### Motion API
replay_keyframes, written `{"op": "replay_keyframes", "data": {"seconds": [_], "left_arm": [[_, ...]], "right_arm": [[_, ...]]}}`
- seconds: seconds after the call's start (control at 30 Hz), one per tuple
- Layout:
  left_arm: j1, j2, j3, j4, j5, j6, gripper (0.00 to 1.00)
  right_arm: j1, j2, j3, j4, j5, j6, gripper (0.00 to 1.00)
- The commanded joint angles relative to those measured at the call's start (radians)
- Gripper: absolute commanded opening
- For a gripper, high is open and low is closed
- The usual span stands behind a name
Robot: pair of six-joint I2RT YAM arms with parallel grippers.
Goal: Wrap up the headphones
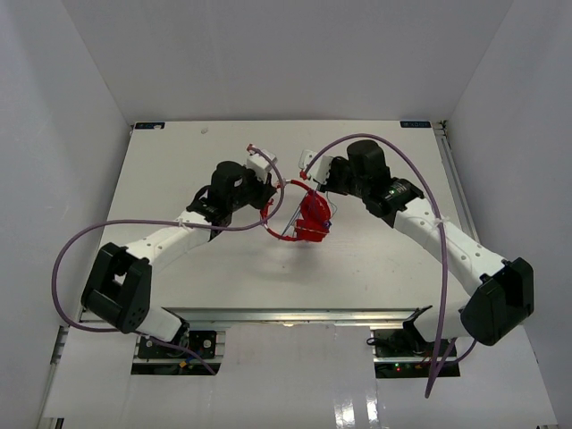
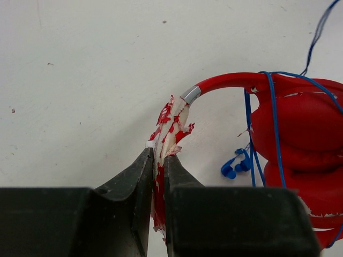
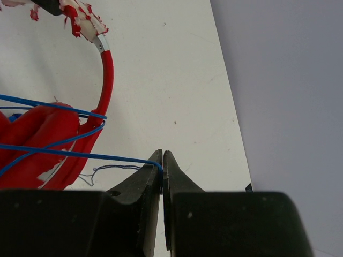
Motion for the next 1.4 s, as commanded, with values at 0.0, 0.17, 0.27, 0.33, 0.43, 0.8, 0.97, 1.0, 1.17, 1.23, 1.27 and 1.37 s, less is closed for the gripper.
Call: {"op": "replay_keyframes", "data": {"seconds": [0.0, 0.17, 0.27, 0.33, 0.43, 0.8, 0.97, 1.0, 1.17, 1.23, 1.27, 1.37], "left_arm": [[0.002, -0.134, -0.014, 0.031, 0.134, -0.003, 0.0], [0.002, -0.194, -0.017, 0.027, 0.154, -0.033, 0.0], [0.002, -0.226, -0.028, 0.035, 0.162, -0.062, 0.0], [0.002, -0.236, -0.03, 0.032, 0.179, -0.081, 0.0], [0.002, -0.26, -0.035, 0.041, 0.199, -0.12, 0.0], [0.002, -0.325, -0.012, 0.066, 0.281, -0.265, 0.0], [0.002, -0.329, 0.006, 0.077, 0.315, -0.331, 0.0], [0.002, -0.326, 0.017, 0.076, 0.316, -0.339, 0.0], [0.002, -0.306, 0.081, 0.063, 0.319, -0.378, 0.0], [0.002, -0.299, 0.103, 0.06, 0.319, -0.393, 0.0], [0.002, -0.29, 0.126, 0.054, 0.316, -0.407, 0.0], [0.002, -0.274, 0.172, 0.035, 0.31, -0.422, 0.0]], "right_arm": [[-0.025, -0.007, 0.008, 0.089, -0.005, -0.008, 0.09], [-0.079, -0.012, -0.033, 0.094, -0.12, 0.071, 0.09], [-0.098, -0.016, -0.067, 0.105, -0.191, 0.124, 0.09], [-0.116, -0.016, -0.084, 0.115, -0.239, 0.156, 0.09], [-0.15, -0.008, -0.101, 0.125, -0.341, 0.22, 0.09], [-0.223, 0.052, -0.134, 0.236, -0.766, 0.431, 0.15], [-0.226, 0.085, -0.147, 0.314, -0.862, 0.493, 0.19], [-0.228, 0.089, -0.154, 0.34, -0.883, 0.515, 0.2], [-0.229, 0.112, -0.23, 0.596, -0.997, 0.72, 0.35], [-0.229, 0.133, -0.25, 0.679, -1.034, 0.784, 0.42], [-0.229, 0.154, -0.262, 0.736, -1.053, 0.828, 0.44], [-0.229, 0.196, -0.296, 0.81, -1.089, 0.847, 0.44]]}}
